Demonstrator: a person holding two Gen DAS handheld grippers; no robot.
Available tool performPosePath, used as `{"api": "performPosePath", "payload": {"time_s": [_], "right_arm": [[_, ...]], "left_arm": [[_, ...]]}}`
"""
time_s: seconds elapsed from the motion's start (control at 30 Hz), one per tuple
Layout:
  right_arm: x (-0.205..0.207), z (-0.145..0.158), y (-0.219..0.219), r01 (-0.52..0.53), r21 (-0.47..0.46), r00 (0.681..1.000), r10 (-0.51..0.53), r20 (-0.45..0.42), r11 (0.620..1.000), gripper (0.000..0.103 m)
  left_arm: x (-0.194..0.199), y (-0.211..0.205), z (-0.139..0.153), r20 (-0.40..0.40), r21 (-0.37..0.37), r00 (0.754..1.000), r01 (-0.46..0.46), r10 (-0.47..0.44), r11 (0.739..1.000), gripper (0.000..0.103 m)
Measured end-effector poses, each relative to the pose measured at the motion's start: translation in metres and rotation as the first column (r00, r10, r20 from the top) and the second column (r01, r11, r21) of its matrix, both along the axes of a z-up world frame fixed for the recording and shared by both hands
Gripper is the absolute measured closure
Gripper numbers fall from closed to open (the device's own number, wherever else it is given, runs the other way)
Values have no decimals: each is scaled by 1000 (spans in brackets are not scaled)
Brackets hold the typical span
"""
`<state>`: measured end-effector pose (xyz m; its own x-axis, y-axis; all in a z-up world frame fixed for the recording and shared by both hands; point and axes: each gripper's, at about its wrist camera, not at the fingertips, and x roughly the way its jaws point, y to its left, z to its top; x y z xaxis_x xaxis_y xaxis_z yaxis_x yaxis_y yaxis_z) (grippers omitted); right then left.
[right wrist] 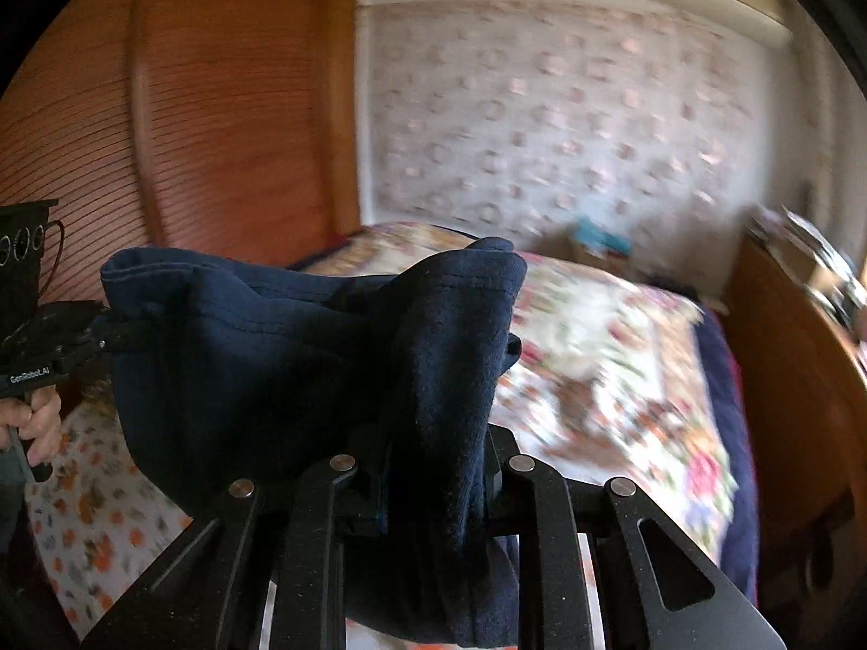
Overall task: Fold small clothes
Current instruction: 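Carry the T-shirt bundle with both grippers onto the black patterned cloth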
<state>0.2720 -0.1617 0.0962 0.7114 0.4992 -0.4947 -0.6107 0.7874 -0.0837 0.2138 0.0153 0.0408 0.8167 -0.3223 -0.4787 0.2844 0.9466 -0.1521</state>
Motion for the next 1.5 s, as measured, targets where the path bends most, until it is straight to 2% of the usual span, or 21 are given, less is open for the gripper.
{"api": "performPosePath", "payload": {"time_s": [0.17, 0.33, 0.5, 0.57, 0.73, 0.83, 0.9, 1.0, 1.03, 1.07, 1.13, 1.17, 1.23, 1.27, 1.37, 1.5], "right_arm": [[28, 6, 86, -152, -23, 988, 152, 15, 988, 82], [64, 6, 156, -263, -57, 964, 264, 19, 963, 82], [110, 6, 210, -372, -87, 928, 374, 7, 924, 82], [146, 3, 236, -405, -107, 913, 408, 9, 908, 82], [161, -9, 281, -467, -155, 879, 476, 24, 870, 82], [163, -20, 300, -472, -154, 877, 480, 17, 868, 81], [169, -25, 297, -456, -151, 888, 459, -17, 877, 76], [180, -29, 301, -413, -147, 911, 409, -56, 899, 63], [184, -27, 301, -406, -135, 914, 402, -56, 904, 51], [188, -27, 308, -392, -126, 920, 389, -46, 911, 44], [189, -28, 306, -364, -113, 931, 364, -21, 924, 43], [187, -28, 300, -362, -103, 932, 362, -11, 927, 43], [176, -34, 290, -405, -64, 914, 405, -16, 912, 43], [169, -41, 291, -430, -48, 903, 429, -26, 902, 43], [151, -66, 280, -466, -34, 883, 462, -83, 884, 43], [165, -102, 291, -426, -67, 899, 415, -139, 902, 43]], "left_arm": [[-19, 67, -2, 15, 8, 988, -151, 151, 989, 89], [-32, 118, -12, 13, 6, 962, -271, 271, 963, 89], [-51, 149, -30, 5, -13, 933, -360, 360, 933, 89], [-64, 158, -39, -9, -28, 923, -385, 385, 923, 89], [-75, 178, -62, -52, -3, 892, -450, 450, 893, 89], [-78, 183, -77, -87, 6, 878, -472, 471, 882, 89], [-78, 188, -83, -101, 3, 878, -470, 468, 883, 89], [-77, 190, -86, -121, 0, 878, -468, 464, 884, 88], [-78, 190, -86, -117, 4, 876, -471, 468, 882, 88], [-79, 190, -84, -111, 10, 875, -474, 472, 880, 85], [-83, 189, -80, -87, 10, 877, -473, 473, 881, 69], [-85, 188, -79, -76, 7, 880, -470, 469, 883, 56], [-89, 186, -71, -48, 14, 882, -469, 469, 883, 46], [-90, 187, -69, -44, 19, 881, -471, 471, 882, 32], [-92, 186, -60, -7, 26, 879, -476, 477, 879, 23], [-96, 184, -49, 22, 54, 867, -499, 498, 865, 21]]}}
